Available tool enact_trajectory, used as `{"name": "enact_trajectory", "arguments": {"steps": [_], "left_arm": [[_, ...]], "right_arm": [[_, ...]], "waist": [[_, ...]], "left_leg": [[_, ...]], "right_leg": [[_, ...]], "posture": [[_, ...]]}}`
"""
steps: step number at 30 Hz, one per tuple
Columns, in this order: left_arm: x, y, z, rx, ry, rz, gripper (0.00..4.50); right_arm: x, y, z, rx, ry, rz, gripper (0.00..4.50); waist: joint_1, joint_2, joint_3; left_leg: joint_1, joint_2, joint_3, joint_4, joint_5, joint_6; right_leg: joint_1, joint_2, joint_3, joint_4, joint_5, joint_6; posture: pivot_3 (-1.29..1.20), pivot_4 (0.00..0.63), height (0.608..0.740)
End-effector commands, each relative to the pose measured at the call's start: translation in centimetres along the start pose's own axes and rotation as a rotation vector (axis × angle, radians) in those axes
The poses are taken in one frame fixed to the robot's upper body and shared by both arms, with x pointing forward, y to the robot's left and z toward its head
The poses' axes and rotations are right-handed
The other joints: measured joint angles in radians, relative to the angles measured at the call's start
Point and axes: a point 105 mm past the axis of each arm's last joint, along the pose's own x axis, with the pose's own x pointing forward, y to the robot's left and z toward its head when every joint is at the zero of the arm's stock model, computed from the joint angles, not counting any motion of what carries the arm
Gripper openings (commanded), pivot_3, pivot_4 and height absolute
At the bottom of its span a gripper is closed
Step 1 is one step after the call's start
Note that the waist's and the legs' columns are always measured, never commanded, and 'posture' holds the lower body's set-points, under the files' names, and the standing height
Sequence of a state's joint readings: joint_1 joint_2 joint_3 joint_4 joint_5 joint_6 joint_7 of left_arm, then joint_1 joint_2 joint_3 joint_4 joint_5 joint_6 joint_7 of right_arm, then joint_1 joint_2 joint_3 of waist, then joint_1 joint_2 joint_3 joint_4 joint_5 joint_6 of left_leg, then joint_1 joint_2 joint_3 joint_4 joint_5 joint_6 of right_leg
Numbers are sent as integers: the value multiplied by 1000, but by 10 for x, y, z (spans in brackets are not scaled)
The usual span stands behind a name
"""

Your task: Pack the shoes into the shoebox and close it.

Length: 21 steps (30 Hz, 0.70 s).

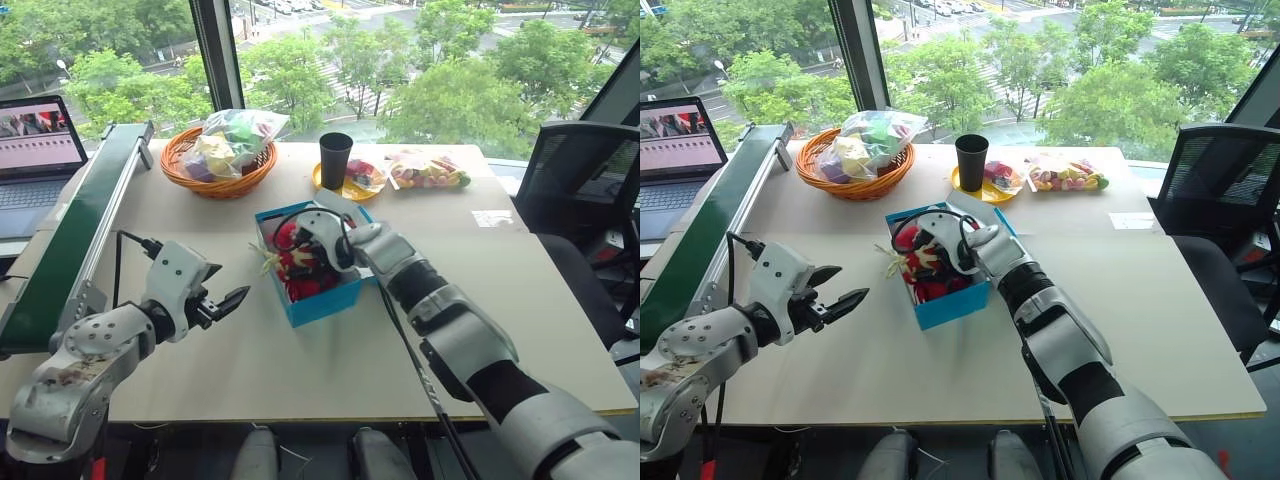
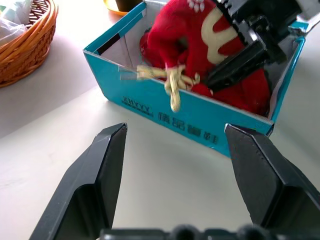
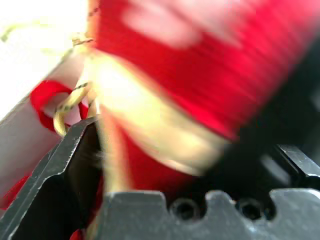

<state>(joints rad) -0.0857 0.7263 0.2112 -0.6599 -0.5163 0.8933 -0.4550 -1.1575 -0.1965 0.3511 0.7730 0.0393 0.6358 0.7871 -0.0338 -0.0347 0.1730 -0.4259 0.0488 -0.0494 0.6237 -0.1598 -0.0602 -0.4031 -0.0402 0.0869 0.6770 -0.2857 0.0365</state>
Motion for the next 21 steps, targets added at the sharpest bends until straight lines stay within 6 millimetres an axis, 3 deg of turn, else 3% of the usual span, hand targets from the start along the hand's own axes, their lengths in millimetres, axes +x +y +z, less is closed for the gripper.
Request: {"name": "enact_trajectory", "arguments": {"steps": [1,3,6,12,17,21], "left_arm": [[0,-1,12,33,-42,-26,3334],[-1,-1,12,42,-38,-47,3334],[0,2,13,56,-30,-54,3334],[5,6,18,64,-42,-61,3334],[7,7,20,71,-47,-63,3334],[8,7,22,78,-53,-51,3334]], "right_arm": [[-35,5,43,88,-151,86,4471],[-55,18,58,132,-209,180,4471],[-70,29,64,159,-231,228,4471],[-77,37,62,154,-235,246,4471],[-72,20,57,197,-241,164,4471],[-59,11,44,189,-205,107,3580]], "waist": [[-6,0,0],[-10,0,1],[-21,0,1],[-23,0,1],[-28,0,1],[-30,0,1]], "left_leg": [[-1,0,0,0,0,0],[-3,0,0,-1,0,0],[-5,0,0,-2,-1,1],[-4,0,0,-7,-1,1],[-4,0,0,-7,0,1],[-4,0,0,-7,0,1]], "right_leg": [[-1,0,0,0,0,-1],[-3,0,0,0,2,-4],[-5,0,0,-1,2,-4],[-5,0,0,-4,1,-4],[-5,0,0,-4,1,-4],[-5,0,0,-4,1,-4]], "posture": [[0,150,734],[0,150,734],[0,150,734],[0,150,734],[0,150,734],[0,150,734]]}}
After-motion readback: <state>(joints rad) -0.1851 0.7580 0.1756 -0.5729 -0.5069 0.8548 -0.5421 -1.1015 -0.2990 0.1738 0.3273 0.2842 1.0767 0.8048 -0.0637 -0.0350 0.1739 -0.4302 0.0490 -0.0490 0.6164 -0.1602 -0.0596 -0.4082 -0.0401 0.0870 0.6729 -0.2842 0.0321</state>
